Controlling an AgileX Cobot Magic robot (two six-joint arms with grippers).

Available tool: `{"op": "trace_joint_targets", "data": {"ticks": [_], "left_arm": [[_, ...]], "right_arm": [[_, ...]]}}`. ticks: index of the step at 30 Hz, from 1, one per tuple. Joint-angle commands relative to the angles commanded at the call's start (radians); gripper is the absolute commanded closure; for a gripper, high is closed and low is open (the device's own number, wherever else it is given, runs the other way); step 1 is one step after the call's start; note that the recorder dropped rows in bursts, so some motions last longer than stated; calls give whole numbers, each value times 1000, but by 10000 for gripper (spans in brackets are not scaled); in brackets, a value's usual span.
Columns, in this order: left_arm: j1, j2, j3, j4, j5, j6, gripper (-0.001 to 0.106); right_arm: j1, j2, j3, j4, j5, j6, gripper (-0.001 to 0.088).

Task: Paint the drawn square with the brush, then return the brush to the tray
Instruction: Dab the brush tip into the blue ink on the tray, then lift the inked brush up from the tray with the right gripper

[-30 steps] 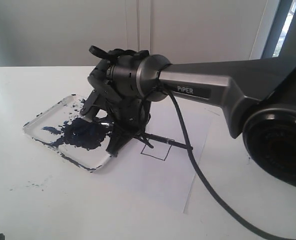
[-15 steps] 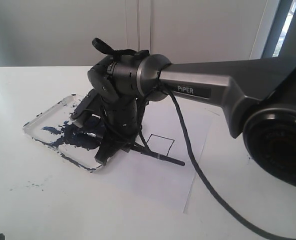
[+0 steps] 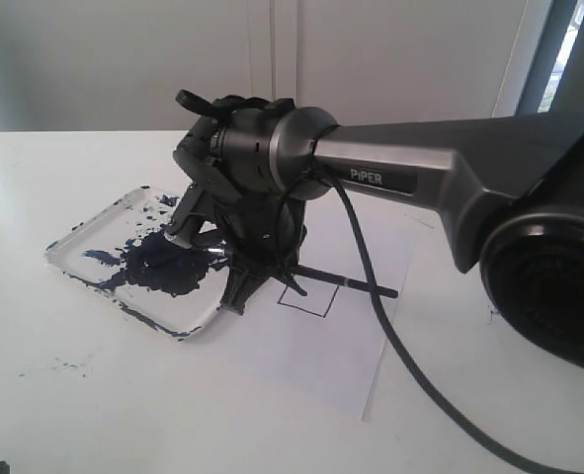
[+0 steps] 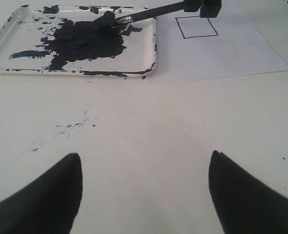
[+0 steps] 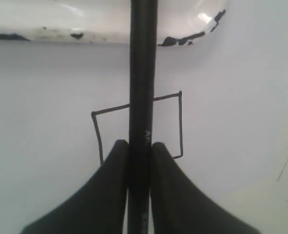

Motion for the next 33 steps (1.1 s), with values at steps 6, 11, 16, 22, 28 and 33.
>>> {"op": "trace_joint_targets", "data": {"ticks": [6,11,16,22,28,33], "left_arm": [[0,0,0,0,0,0,304],[0,0,0,0,0,0,304],[0,0,0,0,0,0,304],[0,0,0,0,0,0,304],[0,0,0,0,0,0,304],[0,0,0,0,0,0,304]], "right_arm": [[35,-83,0,12,38,20,868],[73,-164,0,8,92,18,868],[95,-271,6,17,92,20,868],[98,-355,13,49,92,46,868],[98,-423,98,50,92,50,868],[98,-457,156,49,92,62,868]]}}
